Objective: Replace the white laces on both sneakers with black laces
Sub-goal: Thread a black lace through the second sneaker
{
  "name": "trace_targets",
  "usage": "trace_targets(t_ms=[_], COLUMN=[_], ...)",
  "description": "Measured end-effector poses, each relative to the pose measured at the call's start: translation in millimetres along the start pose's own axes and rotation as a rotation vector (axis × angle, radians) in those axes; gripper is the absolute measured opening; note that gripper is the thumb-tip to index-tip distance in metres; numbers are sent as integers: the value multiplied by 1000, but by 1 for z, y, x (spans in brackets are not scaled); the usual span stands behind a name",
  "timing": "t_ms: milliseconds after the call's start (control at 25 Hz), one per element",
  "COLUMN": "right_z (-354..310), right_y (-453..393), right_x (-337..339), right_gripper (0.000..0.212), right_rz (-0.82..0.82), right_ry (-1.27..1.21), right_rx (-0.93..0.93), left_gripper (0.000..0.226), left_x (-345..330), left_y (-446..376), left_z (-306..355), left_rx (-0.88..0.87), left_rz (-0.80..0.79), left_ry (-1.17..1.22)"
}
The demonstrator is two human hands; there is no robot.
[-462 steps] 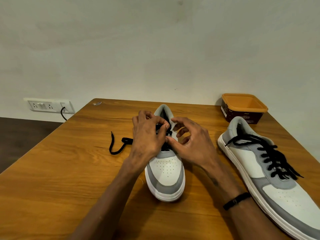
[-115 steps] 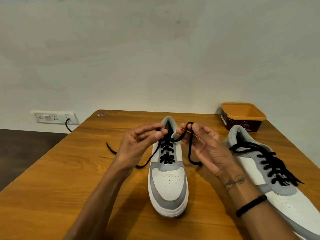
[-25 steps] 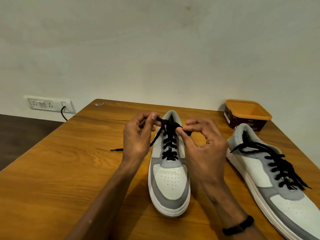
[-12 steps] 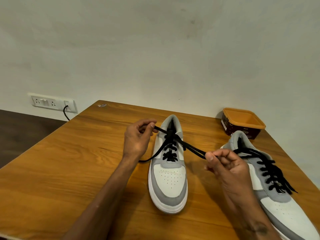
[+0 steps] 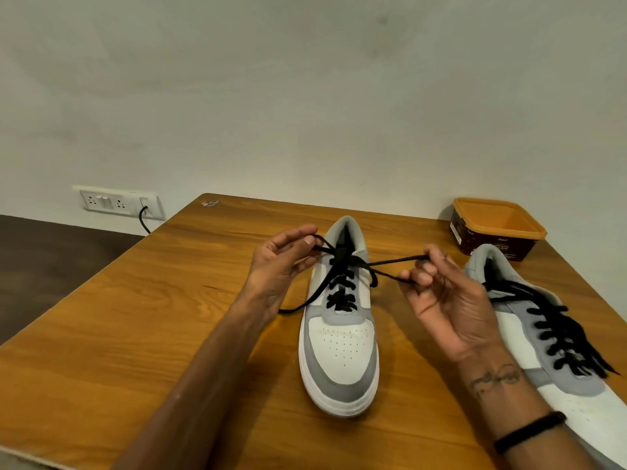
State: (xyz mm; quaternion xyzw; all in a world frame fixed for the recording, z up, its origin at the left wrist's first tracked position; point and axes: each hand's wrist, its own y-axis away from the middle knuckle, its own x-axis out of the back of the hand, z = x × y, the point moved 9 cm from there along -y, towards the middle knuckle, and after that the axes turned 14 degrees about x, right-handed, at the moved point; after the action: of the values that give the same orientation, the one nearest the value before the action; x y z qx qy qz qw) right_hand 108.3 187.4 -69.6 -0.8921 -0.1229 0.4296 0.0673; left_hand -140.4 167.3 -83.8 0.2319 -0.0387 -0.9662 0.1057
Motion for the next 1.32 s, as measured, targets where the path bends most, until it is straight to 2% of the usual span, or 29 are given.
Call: trace_targets(t_ms=[80,120,200,240,280,480,560,640,720,760,800,880,1000,1120,1200,1320], right_z=[-3,-2,-2,-2,-2,0,0,-3,-1,2,4,11,10,2,-5,-10], right_y=[0,0,-1,-1,-3,-5,-4,-1,5,7,9,12,10,8,6,2], right_x=[2,1,-2,-2,-1,4,4,6,6,7,5,-1,-5,-4,-5,-6], right_gripper=[12,13,15,15,15,16,14,16,30,31,26,15,15,20,15,13], right_rz=[-19,-29,-47,-50,-49,-39,-46,-82,-162,-202,-236,-278,-325,-269,-226,-214], right_ry=[-8,2,24,29,31,72,116,256,529,691,823,898,780,455,255,63], right_rx=[0,-3,-3,-4,-3,-5,3,2,-19,-19,-13,-26,-35,-34,-8,15], left_gripper=[32,26,18,16,16,17,18,18,22,23,23,22,20,19,18,18], left_x=[2,3,-7,-16,-20,-14,-9,2,9,10,8,8,9,8,7,7], left_y=[2,5,23,33,39,38,33,18,3,0,-2,-3,-4,-3,-2,-1], left_z=[4,10,28,32,34,38,33,21,4,-2,-6,-9,-13,-12,-12,-13], left_rx=[-51,-153,-498,-650,-746,-832,-777,-509,-221,-132,-72,-10,24,38,43,47], left_rz=[46,113,291,346,381,499,508,407,251,190,145,111,98,91,93,96], left_ry=[-54,-195,-653,-828,-903,-1016,-991,-737,-409,-286,-196,-107,-66,-43,-39,-34])
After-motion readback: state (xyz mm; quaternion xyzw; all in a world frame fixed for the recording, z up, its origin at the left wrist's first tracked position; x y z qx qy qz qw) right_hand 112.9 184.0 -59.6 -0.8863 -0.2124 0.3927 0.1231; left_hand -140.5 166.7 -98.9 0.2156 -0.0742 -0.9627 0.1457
